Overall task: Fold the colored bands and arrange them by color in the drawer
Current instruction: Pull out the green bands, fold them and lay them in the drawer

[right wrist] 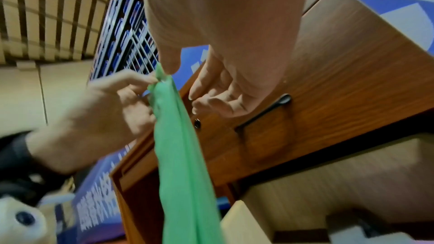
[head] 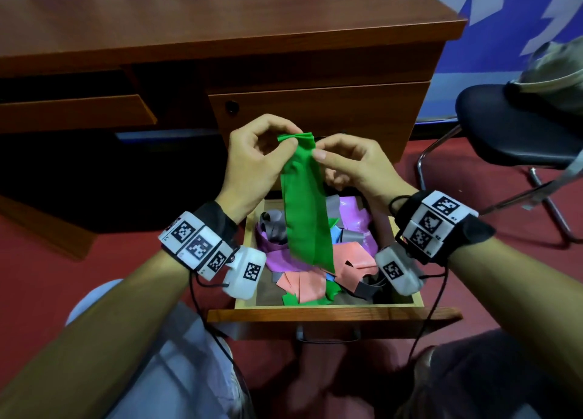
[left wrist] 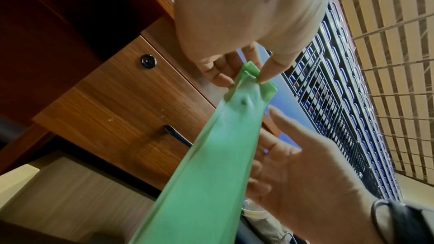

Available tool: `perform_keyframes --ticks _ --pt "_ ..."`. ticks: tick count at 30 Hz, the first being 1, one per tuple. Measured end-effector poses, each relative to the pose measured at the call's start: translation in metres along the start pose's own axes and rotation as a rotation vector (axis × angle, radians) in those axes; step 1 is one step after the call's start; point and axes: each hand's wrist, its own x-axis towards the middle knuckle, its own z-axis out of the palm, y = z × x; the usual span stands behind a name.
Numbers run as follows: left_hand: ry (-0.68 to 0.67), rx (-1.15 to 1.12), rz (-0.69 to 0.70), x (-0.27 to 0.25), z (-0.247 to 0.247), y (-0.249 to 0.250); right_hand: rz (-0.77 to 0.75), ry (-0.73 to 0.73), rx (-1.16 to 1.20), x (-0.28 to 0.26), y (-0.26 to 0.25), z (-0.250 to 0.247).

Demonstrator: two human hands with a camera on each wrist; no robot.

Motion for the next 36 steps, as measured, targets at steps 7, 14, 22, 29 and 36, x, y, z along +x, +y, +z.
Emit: perform_keyframes --ticks 7,14,22,29,36 --pt "0.007 0.04 -0.143 -0.001 -0.007 -0.012 0.371 -0.136 -0.644 0.011 0.084 -0.027" --pt "-0.02 0.065 -0.29 -0.006 -0.016 -0.035 0.469 -0.476 -1.252 0.004 0.139 -0.037" --pt "-0.067 0.144 -0.363 -0.006 -0.013 -0.045 0.554 -0.501 -1.321 0.014 0.157 -0.025" --pt "-0.077 0.169 -0.402 -0.005 -0.01 -0.043 0.257 -0.124 -1.219 0.032 0.137 -0.032" --pt "0.03 0.077 -0.501 0.001 -0.006 -0.04 -0.098 -0.026 -1.075 0.034 0.101 -0.034"
